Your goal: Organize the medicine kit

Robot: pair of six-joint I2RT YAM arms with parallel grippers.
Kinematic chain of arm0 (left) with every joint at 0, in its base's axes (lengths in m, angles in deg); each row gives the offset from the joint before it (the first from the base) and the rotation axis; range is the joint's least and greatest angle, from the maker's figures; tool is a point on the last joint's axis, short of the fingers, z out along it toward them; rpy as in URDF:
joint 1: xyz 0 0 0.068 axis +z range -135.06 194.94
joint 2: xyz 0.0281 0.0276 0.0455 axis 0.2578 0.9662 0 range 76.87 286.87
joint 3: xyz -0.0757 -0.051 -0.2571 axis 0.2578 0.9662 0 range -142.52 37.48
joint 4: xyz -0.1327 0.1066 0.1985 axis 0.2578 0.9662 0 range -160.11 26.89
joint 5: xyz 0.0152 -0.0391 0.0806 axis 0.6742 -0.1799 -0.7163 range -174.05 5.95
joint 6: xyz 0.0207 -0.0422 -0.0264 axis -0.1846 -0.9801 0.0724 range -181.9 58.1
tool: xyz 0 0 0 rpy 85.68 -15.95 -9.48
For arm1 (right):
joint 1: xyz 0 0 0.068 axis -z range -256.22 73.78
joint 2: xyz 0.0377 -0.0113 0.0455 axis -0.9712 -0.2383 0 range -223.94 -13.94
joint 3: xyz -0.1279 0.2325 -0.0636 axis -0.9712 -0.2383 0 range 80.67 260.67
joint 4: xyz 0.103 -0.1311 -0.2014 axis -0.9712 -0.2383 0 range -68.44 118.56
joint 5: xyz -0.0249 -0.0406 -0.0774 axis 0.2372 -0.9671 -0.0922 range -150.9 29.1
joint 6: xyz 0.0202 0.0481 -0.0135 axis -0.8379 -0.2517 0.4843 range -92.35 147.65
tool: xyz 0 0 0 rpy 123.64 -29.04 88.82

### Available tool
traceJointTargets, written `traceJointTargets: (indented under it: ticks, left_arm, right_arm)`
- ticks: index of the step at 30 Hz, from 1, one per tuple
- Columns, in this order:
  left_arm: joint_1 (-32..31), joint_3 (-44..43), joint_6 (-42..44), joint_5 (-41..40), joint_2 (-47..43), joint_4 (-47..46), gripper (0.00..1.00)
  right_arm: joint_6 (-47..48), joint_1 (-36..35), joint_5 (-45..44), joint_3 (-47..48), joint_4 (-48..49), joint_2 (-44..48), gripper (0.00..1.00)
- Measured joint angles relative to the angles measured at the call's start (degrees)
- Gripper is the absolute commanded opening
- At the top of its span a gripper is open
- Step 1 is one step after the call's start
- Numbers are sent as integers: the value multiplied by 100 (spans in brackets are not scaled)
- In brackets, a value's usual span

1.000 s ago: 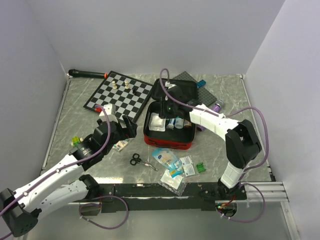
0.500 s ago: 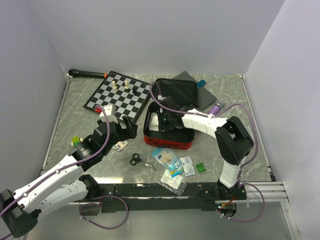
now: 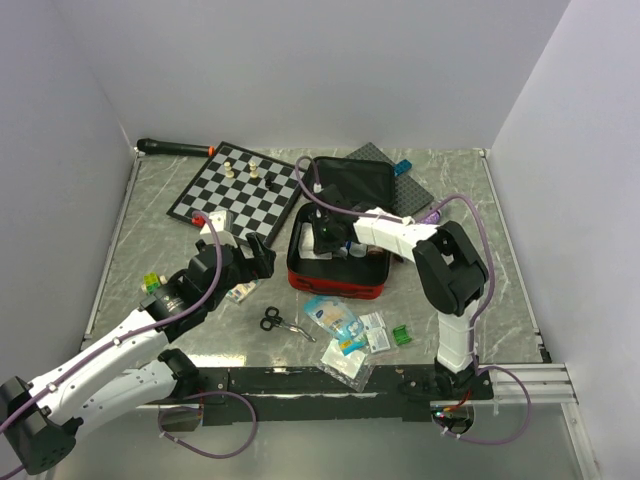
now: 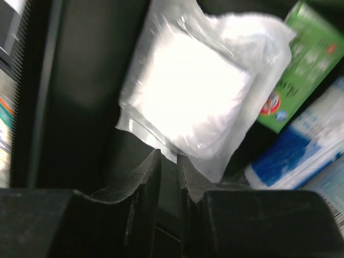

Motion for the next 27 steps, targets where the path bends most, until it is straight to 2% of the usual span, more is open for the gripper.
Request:
traceJointTargets:
  ticks: [10,17,20,23,27]
  left_arm:
    - [0,9,0,2,28,0,99]
    - [0,9,0,0,11,0,98]
    - [0,9,0,0,-17,-2,98]
    - [0,9,0,-2,-52,-4,98]
    - [0,9,-7,0,-59,-4,99]
  right_arm:
    - [-149,122,15,431,0,-343,34]
    - [-203,125,153,337,118,-57,55]
    - [-232,125,243,258,157,334,59]
    - [-229,125,295,256,247,907,58]
    - [-179,142,179,258,328,1368,45]
